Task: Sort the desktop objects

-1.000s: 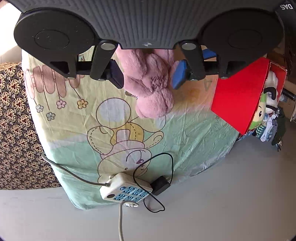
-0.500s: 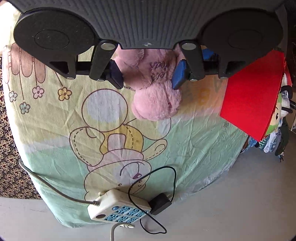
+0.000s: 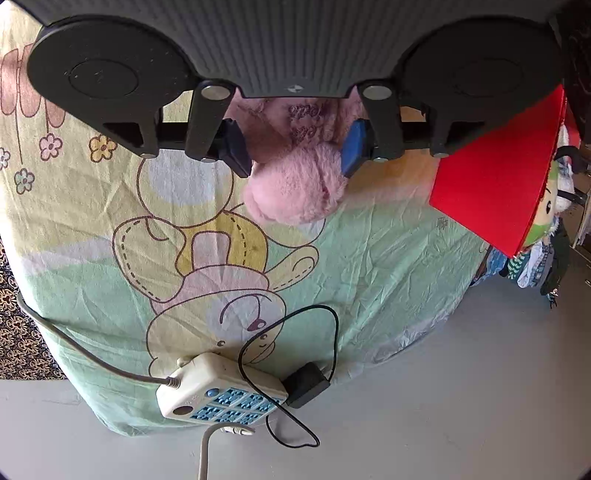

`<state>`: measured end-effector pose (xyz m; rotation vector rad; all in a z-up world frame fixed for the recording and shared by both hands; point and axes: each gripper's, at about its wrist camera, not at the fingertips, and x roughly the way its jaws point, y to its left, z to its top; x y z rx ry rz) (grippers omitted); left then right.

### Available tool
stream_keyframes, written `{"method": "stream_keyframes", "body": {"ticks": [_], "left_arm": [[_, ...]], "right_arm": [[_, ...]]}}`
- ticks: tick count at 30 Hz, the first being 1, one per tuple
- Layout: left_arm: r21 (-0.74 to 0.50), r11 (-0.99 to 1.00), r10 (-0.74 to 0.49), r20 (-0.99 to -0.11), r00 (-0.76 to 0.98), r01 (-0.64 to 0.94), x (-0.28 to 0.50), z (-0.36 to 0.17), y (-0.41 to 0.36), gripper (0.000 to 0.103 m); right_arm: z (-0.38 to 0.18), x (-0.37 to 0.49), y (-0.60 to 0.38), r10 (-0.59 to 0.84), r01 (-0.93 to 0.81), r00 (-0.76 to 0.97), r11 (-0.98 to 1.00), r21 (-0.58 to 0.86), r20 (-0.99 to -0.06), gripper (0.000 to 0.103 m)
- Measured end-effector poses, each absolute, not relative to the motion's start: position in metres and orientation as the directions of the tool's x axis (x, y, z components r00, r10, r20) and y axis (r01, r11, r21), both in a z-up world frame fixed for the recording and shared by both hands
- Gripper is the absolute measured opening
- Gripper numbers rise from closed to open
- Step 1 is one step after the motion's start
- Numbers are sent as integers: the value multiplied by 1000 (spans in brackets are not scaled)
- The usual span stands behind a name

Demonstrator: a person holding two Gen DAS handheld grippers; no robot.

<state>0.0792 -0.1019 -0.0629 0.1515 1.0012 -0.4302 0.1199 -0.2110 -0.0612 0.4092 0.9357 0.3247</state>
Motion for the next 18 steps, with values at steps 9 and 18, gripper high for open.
{"method": "stream_keyframes", "body": {"ticks": [9, 18], "left_arm": [[-29, 888, -300, -793, 530, 459, 38, -31, -100, 54], [-109, 910, -320, -799, 509, 401, 37, -52, -72, 75]], "right_arm": [[-33, 84, -213, 446, -83, 607, 859, 505, -658, 21], [-43, 88, -207, 410, -119, 566, 899, 422, -715, 69]]}}
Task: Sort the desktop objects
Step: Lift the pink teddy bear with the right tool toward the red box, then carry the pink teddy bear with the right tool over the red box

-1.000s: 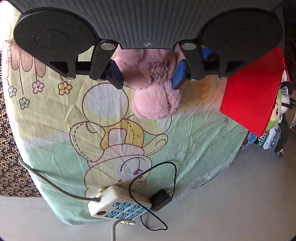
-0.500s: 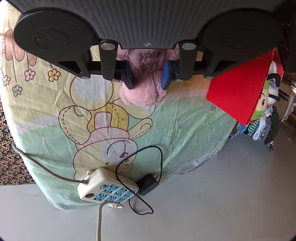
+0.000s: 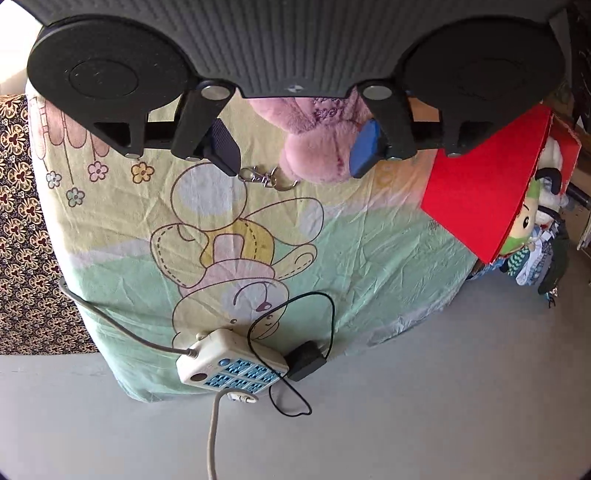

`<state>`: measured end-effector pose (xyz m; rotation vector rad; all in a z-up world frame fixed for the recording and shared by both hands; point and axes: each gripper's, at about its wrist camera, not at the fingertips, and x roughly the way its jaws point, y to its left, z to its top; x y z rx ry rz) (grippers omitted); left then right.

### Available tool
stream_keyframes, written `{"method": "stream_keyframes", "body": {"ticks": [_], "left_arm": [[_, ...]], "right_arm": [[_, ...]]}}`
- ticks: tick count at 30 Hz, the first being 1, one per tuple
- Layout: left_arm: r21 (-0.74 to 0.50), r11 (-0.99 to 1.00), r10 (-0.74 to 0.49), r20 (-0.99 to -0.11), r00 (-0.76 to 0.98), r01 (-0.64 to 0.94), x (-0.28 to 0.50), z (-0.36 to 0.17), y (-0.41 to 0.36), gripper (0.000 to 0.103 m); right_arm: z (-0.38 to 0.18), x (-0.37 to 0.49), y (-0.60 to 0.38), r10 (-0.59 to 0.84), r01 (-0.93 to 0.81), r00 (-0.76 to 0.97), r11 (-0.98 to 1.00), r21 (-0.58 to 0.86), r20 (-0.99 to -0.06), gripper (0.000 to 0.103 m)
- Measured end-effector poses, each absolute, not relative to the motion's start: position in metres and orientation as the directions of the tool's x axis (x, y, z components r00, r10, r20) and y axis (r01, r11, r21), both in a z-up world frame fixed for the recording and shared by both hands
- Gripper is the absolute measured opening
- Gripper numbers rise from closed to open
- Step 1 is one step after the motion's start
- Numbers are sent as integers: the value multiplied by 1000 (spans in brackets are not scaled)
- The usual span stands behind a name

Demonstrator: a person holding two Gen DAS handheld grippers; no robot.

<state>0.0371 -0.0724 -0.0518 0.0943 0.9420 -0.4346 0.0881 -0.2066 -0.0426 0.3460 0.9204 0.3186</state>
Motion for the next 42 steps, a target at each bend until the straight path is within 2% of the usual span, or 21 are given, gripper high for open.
{"method": "stream_keyframes", "body": {"ticks": [1, 3, 4, 7, 9, 10, 12, 13, 15, 21, 29, 35, 42], "left_arm": [[-125, 908, -331, -800, 501, 399, 39, -54, -71, 77], [-138, 910, -336, -800, 497, 391, 44, -58, -71, 89], [-136, 912, -331, -800, 500, 386, 46, -59, -72, 92], [-115, 910, -324, -798, 508, 399, 50, -62, -78, 95], [-99, 905, -321, -797, 512, 413, 54, -63, -82, 88], [-102, 903, -327, -796, 510, 418, 57, -65, -83, 89], [-117, 899, -341, -792, 507, 423, 60, -67, -83, 88], [-127, 897, -350, -789, 505, 424, 60, -68, -83, 86], [-135, 887, -370, -781, 503, 442, 56, -65, -86, 69], [-65, 878, -350, -763, 543, 474, 34, -44, -101, 59], [43, 888, -339, -613, 714, 458, -17, 29, -85, 58], [119, 925, -254, -511, 821, 360, -41, 76, -31, 58], [234, 943, -119, -430, 895, 237, -54, 98, 63, 58]], "right_arm": [[-44, 89, -203, 430, -139, 552, 892, 430, -715, 69], [-50, 91, -193, 442, -162, 525, 891, 425, -727, 69], [-52, 93, -189, 441, -167, 517, 892, 419, -733, 69], [-59, 102, -179, 438, -181, 506, 896, 405, -743, 69], [-64, 109, -176, 428, -179, 500, 902, 394, -753, 68], [-67, 112, -177, 429, -176, 491, 901, 396, -758, 67], [-73, 117, -180, 440, -164, 469, 895, 414, -766, 58], [-74, 118, -182, 449, -158, 468, 890, 429, -761, 58], [-74, 115, -183, 455, -166, 474, 887, 431, -754, 56], [-58, 91, -195, 479, -199, 537, 872, 447, -695, 53], [20, 45, -193, 554, -348, 677, 821, 452, -485, 53], [70, 34, -139, 638, -491, 695, 758, 430, -331, 52], [96, 38, -38, 712, -591, 668, 685, 425, -218, 52]]}}
